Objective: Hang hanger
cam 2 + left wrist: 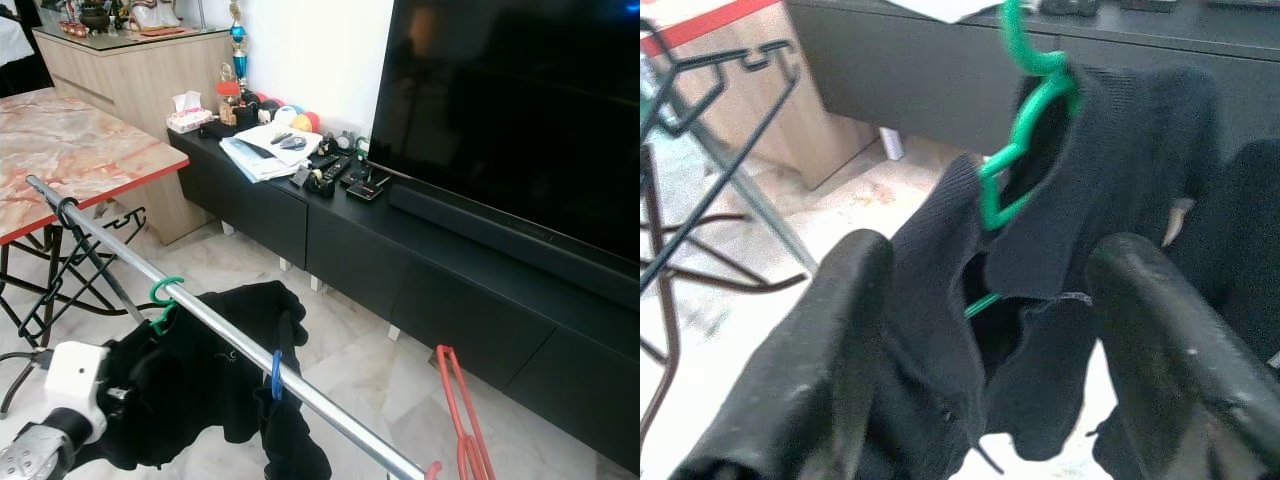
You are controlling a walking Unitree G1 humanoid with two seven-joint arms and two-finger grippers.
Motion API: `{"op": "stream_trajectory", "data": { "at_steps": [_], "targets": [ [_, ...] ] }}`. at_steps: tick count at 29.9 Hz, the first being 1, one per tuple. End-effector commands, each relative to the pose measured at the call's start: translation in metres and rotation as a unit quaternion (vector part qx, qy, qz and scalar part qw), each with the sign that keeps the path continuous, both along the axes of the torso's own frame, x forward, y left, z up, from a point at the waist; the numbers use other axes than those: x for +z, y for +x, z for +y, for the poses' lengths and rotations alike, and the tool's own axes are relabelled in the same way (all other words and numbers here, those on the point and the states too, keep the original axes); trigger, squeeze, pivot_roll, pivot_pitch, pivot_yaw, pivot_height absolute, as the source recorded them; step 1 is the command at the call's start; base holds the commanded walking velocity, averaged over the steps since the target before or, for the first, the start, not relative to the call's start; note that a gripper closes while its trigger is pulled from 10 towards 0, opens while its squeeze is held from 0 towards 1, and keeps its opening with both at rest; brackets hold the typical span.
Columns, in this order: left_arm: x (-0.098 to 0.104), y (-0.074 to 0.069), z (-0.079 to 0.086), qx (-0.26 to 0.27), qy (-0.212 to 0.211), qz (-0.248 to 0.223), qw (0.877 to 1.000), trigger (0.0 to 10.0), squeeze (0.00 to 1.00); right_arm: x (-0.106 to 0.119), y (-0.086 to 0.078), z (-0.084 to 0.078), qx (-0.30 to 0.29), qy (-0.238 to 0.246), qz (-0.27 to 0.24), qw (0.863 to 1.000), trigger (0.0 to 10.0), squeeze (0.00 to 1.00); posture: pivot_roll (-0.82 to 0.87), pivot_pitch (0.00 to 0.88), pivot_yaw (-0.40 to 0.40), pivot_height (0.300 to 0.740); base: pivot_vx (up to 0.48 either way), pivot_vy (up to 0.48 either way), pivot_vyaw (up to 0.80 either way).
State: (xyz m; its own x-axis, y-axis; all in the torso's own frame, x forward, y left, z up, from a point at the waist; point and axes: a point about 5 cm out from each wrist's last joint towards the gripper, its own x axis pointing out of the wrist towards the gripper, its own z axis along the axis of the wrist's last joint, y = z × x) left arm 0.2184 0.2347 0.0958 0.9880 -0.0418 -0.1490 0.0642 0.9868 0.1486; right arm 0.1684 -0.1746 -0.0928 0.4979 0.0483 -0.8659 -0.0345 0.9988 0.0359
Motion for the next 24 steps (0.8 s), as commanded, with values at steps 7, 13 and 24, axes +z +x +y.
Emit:
{"op": "stream_trajectory", "data": {
  "at_steps": [7,13,24],
  "targets": [
    [-0.01,-0.031,0.037,0.109,-0.033,0.019,0.993,10.0,1.0,-0.001,-0.005,-0.008,-0.009,-0.006,0.003,1.0,10.0,0.0,0.23,0.0,-0.025,0.74,0.0,0.0,0.0],
    [-0.055,-0.046,0.051,0.116,0.032,0.149,0.982,10.0,0.0,0.0,-0.003,-0.008,-0.013,-0.004,0.001,1.0,10.0,0.0,0.23,0.0,-0.03,0.74,0.0,0.0,0.0],
    [-0.151,-0.071,0.034,0.09,0.073,0.37,0.922,10.0,0.0,0.001,0.002,-0.007,-0.018,-0.003,-0.004,1.0,10.0,0.0,0.22,0.0,-0.034,0.74,0.0,0.0,0.0]
  ]
}}
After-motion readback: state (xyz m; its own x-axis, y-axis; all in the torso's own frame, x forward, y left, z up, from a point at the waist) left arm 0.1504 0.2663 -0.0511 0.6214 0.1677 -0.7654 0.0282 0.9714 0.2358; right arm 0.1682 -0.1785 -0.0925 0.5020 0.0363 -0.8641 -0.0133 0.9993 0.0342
